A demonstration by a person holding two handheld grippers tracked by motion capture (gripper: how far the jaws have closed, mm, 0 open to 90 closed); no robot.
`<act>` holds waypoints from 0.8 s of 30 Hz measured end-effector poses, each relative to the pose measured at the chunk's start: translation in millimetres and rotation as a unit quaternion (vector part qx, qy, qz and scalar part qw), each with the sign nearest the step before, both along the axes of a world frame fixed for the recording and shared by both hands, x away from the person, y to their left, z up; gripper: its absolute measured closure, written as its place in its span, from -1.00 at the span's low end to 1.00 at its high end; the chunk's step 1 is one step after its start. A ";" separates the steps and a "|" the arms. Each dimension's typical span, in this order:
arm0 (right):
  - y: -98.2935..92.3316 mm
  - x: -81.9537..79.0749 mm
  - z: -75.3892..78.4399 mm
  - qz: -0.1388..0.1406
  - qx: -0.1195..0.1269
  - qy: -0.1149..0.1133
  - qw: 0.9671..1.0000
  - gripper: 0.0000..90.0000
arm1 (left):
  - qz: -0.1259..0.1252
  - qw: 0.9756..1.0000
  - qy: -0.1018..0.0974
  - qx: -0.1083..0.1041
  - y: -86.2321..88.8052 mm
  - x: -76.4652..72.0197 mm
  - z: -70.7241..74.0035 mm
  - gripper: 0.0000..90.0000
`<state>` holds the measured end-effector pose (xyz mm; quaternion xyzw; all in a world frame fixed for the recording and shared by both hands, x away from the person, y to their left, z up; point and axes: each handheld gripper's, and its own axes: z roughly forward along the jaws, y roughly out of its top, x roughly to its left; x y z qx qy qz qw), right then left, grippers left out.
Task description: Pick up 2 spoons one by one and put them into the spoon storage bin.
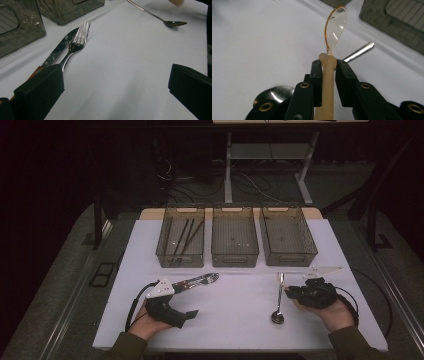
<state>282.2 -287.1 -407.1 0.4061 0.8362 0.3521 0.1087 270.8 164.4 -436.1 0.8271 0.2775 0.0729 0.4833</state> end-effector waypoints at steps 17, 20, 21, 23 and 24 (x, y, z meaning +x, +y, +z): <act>18.4 26.8 24.1 0.009 0.052 -0.037 0.998 0.69 | -0.009 1.000 0.000 0.008 -0.4 -0.9 -2.4 -1.00; 24.2 33.4 27.1 0.010 0.058 -0.045 0.997 0.69 | -0.010 1.000 -0.004 0.016 -1.3 -0.7 -2.9 -1.00; 26.1 35.1 28.2 0.010 0.064 -0.044 0.997 0.68 | -0.012 1.000 -0.007 0.023 -1.1 -0.4 -3.0 -1.00; 29.6 38.9 29.6 0.009 0.067 -0.050 0.996 0.68 | -0.014 1.000 -0.007 0.024 -0.9 0.0 -3.8 -1.00; 30.7 41.1 30.4 0.008 0.071 -0.050 0.996 0.68 | -0.015 1.000 -0.006 0.024 -0.8 0.3 -4.1 -1.00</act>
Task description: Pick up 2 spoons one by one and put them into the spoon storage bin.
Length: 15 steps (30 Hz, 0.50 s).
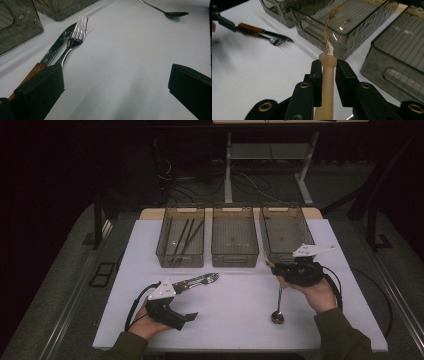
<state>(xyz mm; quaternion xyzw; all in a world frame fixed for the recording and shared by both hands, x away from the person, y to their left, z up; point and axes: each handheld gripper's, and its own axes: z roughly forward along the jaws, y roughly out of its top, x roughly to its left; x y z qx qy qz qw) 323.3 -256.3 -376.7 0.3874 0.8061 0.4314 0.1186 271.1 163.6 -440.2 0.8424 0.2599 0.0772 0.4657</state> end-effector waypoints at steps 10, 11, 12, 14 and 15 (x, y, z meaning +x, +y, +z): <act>9.9 22.5 7.7 -0.012 0.023 -0.015 1.000 0.68 | -0.005 1.000 0.008 -0.009 -2.3 -0.7 0.1 -1.00; 11.3 24.4 9.1 -0.014 0.023 -0.018 0.999 0.68 | -0.002 1.000 0.010 -0.014 -2.6 -0.7 -0.3 -1.00; 12.2 26.7 11.0 -0.015 0.025 -0.021 0.999 0.68 | -0.002 1.000 0.011 -0.016 -2.4 -0.5 -0.5 -1.00; 14.8 32.4 14.2 -0.017 0.035 -0.023 0.999 0.68 | -0.002 1.000 0.011 -0.016 -2.3 -0.3 -0.3 -1.00; 16.6 35.3 15.8 -0.020 0.035 -0.023 0.999 0.68 | -0.002 1.000 0.011 -0.018 -2.6 -0.5 -0.1 -1.00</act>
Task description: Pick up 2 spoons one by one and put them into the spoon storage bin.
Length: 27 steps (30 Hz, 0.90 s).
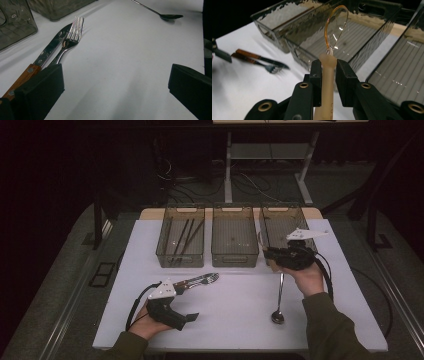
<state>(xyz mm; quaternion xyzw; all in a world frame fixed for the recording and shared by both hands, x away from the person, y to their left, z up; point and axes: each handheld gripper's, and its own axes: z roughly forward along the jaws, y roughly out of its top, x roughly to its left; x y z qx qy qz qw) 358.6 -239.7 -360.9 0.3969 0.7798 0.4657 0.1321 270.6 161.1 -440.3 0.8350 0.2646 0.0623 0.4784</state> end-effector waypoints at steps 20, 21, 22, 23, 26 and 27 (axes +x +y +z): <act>50.7 65.5 10.9 -0.024 -0.005 -0.021 0.999 0.67 | -0.008 1.000 -0.002 0.000 -0.3 0.4 1.7 -1.00; 52.4 69.2 8.9 -0.026 -0.007 -0.021 0.999 0.67 | -0.008 1.000 -0.002 -0.003 -0.8 0.0 1.6 -1.00; 53.9 72.5 6.8 -0.028 -0.010 -0.016 0.999 0.67 | -0.010 1.000 -0.003 -0.001 -0.8 -0.1 1.8 -1.00; 55.4 76.5 3.4 -0.031 -0.012 -0.013 0.999 0.67 | -0.011 1.000 -0.002 -0.001 -0.9 -0.3 2.1 -1.00; 58.9 83.6 -5.9 -0.035 -0.020 -0.001 0.999 0.66 | -0.012 1.000 -0.005 0.000 -0.7 0.3 2.0 -1.00; 60.3 85.6 -9.4 -0.038 -0.027 0.006 0.999 0.66 | -0.012 1.000 -0.005 0.000 -0.6 0.3 2.1 -1.00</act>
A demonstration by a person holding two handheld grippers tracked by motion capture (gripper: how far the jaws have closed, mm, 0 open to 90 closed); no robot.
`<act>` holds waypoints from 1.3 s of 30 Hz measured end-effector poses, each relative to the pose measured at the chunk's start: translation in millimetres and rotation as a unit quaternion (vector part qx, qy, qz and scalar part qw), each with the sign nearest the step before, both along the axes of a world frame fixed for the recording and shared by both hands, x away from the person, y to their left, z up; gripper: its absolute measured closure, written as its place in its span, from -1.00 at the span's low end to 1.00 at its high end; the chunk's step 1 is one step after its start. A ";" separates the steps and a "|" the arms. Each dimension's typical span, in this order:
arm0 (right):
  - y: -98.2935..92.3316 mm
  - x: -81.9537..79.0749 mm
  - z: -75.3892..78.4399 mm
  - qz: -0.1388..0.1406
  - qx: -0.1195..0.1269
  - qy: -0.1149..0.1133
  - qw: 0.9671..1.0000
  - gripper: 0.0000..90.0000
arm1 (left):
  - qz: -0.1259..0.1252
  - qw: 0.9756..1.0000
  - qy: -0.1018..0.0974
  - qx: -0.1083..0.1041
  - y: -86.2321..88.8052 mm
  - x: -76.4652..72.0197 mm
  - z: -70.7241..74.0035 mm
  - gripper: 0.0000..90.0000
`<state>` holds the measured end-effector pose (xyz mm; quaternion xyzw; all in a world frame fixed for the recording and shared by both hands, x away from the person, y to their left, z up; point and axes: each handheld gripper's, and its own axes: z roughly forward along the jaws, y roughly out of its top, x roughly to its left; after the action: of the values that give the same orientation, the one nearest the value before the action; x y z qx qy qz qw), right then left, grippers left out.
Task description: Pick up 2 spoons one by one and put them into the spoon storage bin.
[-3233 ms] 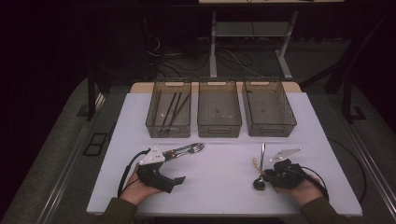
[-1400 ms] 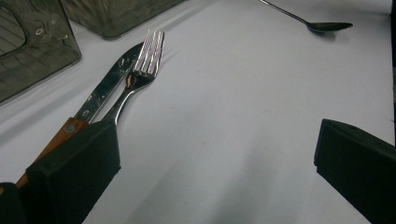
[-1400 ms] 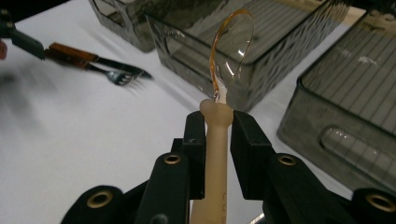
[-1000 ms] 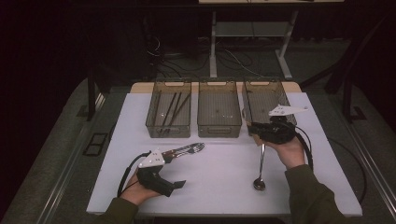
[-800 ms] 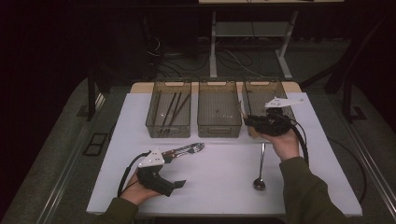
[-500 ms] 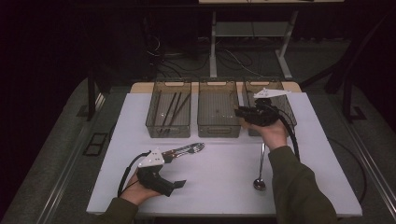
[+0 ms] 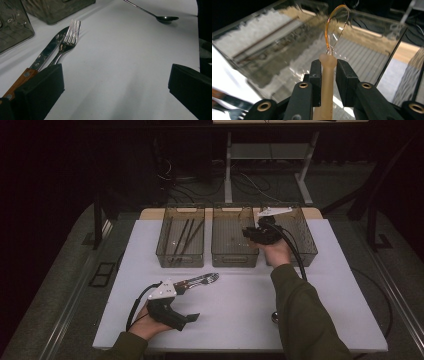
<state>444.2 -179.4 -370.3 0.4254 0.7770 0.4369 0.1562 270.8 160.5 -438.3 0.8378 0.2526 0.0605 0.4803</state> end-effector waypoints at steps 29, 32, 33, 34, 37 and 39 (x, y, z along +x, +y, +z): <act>-17.2 -45.6 12.8 0.024 0.007 0.007 1.000 0.13 | 0.003 1.000 0.000 -0.007 0.1 -0.7 0.8 -1.00; -25.1 -59.2 10.5 0.031 -0.003 0.009 0.999 0.28 | 0.002 1.000 0.001 -0.002 0.2 -0.3 0.9 -1.00; -27.3 -62.2 9.7 0.033 -0.005 0.008 0.999 0.35 | 0.001 1.000 0.001 -0.003 0.2 -0.4 0.9 -1.00; -30.0 -66.4 8.5 0.033 -0.006 0.010 0.999 0.39 | 0.002 1.000 0.001 -0.004 0.3 -0.5 1.0 -1.00; -39.4 -77.8 3.5 0.035 -0.011 0.009 0.999 0.55 | 0.003 1.000 0.000 -0.007 0.3 -0.5 1.0 -1.00; -46.1 -84.1 -0.3 0.035 -0.014 0.009 0.999 0.65 | 0.005 1.000 -0.001 -0.008 0.0 -0.5 0.6 -1.00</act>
<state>360.1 -225.5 -370.7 0.4000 0.7987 0.4274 0.1396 270.3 160.4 -437.6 0.8328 0.2566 0.0613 0.4866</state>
